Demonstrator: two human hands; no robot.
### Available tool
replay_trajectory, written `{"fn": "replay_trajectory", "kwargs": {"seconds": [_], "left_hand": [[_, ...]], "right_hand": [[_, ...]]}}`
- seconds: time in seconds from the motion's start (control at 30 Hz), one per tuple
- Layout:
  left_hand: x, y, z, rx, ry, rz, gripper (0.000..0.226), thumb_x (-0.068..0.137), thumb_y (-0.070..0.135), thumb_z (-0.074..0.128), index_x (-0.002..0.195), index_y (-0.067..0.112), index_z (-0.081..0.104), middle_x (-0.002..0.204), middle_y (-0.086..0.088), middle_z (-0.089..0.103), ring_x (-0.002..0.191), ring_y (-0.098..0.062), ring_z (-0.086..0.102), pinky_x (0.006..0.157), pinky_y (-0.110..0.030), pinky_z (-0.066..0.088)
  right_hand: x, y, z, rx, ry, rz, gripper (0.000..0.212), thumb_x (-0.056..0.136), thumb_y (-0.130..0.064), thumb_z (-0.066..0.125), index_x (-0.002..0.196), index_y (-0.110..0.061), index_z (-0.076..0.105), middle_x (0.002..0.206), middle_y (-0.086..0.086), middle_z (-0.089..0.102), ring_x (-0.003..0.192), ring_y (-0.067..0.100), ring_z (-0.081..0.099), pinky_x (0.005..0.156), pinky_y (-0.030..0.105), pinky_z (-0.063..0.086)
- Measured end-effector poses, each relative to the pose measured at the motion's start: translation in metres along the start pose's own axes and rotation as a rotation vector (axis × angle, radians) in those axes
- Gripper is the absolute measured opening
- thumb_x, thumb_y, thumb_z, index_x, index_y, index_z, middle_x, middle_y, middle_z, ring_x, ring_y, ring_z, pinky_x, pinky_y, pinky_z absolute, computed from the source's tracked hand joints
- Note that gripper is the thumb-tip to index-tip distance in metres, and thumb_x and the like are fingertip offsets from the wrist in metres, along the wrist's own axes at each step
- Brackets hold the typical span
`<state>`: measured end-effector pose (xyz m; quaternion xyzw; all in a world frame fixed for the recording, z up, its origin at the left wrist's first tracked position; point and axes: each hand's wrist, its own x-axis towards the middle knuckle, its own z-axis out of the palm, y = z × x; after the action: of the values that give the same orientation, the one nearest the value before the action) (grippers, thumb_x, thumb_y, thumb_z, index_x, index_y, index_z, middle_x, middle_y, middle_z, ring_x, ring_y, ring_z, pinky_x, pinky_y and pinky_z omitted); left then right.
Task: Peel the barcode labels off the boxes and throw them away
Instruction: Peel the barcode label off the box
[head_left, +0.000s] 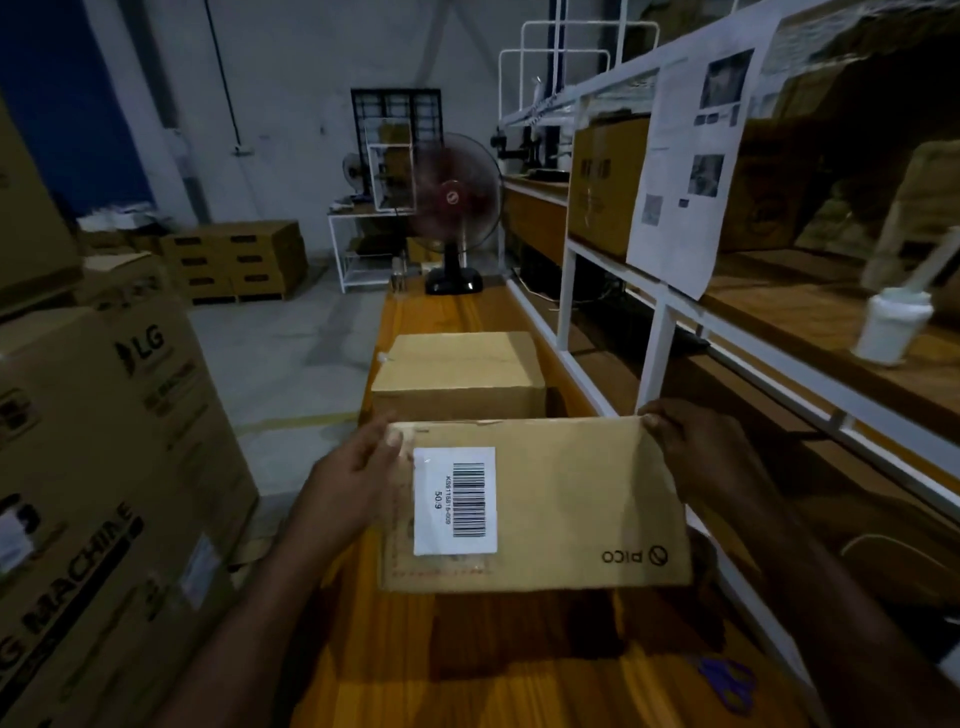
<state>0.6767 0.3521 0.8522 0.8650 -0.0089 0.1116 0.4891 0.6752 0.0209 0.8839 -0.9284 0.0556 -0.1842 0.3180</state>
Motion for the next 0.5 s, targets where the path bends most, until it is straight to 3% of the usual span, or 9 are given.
{"fn": "replay_trajectory", "kwargs": {"seconds": [0.1,0.2,0.3,0.33,0.43,0.5], "left_hand": [[0.007,0.007,-0.002,0.095,0.003,0.033,0.029,0.087,0.071,0.038,0.115,0.073,0.047,0.117,0.016,0.068,0.101,-0.015,0.067,0.083,-0.049,0.059],[0.012,0.017,0.001,0.176,0.015,0.024,0.043,0.086,0.073,0.046,0.124,0.078,0.029,0.116,0.021,0.059,0.101,-0.013,0.063,0.084,-0.042,0.058],[0.016,0.025,0.012,0.211,0.025,0.076,0.048,0.086,0.058,0.06,0.121,0.064,0.027,0.103,0.036,0.05,0.088,0.004,0.054,0.071,-0.018,0.046],[0.018,0.025,0.015,0.22,0.056,0.1,0.051,0.085,0.058,0.061,0.126,0.057,0.032,0.108,0.034,0.05,0.093,0.003,0.054,0.072,-0.018,0.045],[0.031,0.015,0.015,0.288,0.098,0.146,0.077,0.078,0.071,0.055,0.143,0.035,0.035,0.137,0.02,0.041,0.119,-0.006,0.044,0.092,-0.029,0.041],[0.037,0.012,0.016,0.295,0.065,0.214,0.08,0.076,0.074,0.05,0.145,0.039,0.031,0.145,0.023,0.031,0.127,0.003,0.032,0.099,-0.023,0.033]], "right_hand": [[0.023,-0.007,0.001,-0.081,0.029,-0.037,0.023,0.103,-0.027,0.045,0.112,-0.019,0.065,0.104,0.005,0.068,0.099,0.02,0.063,0.084,0.038,0.052],[0.028,-0.026,0.026,-0.325,0.116,-0.13,0.03,0.1,-0.036,0.04,0.117,-0.022,0.06,0.111,0.003,0.064,0.105,0.022,0.061,0.091,0.043,0.052],[0.026,-0.044,0.066,-0.387,0.055,-0.175,0.044,0.101,-0.043,0.031,0.14,-0.026,0.044,0.152,0.006,0.039,0.145,0.032,0.026,0.115,0.058,0.019],[0.025,-0.05,0.076,-0.36,0.039,-0.209,0.046,0.102,-0.04,0.03,0.144,-0.023,0.04,0.156,0.006,0.034,0.149,0.031,0.018,0.117,0.059,0.01],[0.018,-0.072,0.092,-0.244,0.073,-0.352,0.048,0.093,-0.03,0.037,0.136,-0.015,0.052,0.146,0.009,0.047,0.143,0.031,0.032,0.118,0.06,0.018],[0.013,-0.084,0.099,-0.2,0.063,-0.428,0.05,0.087,-0.033,0.039,0.128,-0.012,0.06,0.138,0.009,0.053,0.135,0.031,0.042,0.115,0.058,0.028]]}}
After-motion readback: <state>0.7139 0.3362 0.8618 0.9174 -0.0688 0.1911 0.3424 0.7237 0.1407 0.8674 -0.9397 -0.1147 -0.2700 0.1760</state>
